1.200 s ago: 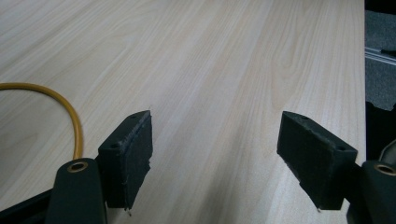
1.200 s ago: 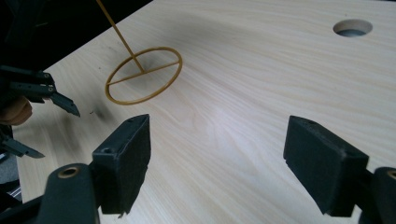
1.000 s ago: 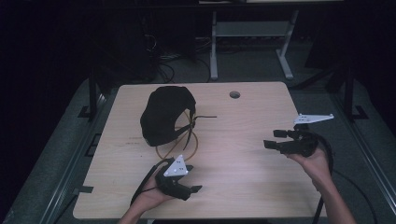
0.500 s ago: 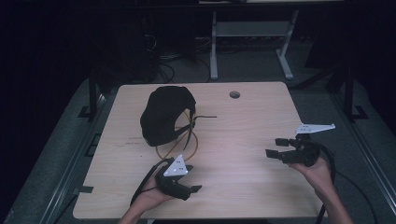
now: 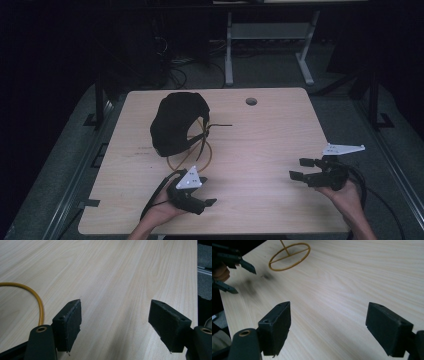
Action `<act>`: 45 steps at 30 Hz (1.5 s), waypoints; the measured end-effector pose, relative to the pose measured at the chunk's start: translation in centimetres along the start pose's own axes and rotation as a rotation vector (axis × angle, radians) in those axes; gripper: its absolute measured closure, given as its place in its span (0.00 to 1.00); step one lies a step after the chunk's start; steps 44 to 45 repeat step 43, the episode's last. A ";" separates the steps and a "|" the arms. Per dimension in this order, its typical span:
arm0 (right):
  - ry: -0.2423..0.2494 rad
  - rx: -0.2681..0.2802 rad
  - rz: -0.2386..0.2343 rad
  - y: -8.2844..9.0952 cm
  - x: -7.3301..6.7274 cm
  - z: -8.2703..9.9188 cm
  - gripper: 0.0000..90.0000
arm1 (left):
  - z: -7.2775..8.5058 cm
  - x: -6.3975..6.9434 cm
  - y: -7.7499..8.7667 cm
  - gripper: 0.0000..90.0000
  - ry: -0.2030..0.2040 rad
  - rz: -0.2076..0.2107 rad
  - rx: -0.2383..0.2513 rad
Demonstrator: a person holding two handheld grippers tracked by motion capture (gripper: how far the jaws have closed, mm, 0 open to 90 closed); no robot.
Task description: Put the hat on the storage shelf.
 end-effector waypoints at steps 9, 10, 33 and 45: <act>-0.018 0.009 -0.009 -0.1 -0.2 1.8 0.22 | 0.0 0.1 0.0 0.30 0.004 0.004 0.002; -0.021 0.012 -0.012 -0.1 -0.3 1.9 0.22 | 0.0 0.1 0.0 0.30 0.004 0.005 0.002; -0.049 0.010 0.014 0.3 -1.1 5.9 0.21 | 0.1 0.0 0.2 0.30 0.002 0.007 0.005; -0.035 0.001 0.009 0.1 -2.0 7.2 0.19 | 0.3 -0.2 0.0 0.29 0.012 0.005 0.002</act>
Point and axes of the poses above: each handheld gripper's, and its own axes: y roughly backward along the jaws, z roughly out of its underside, x roughly to its right, the point moved 8 cm from there along -y, roughly forward along the jaws, and after that the axes turned 10 degrees about -x, right-handed, at the moved point
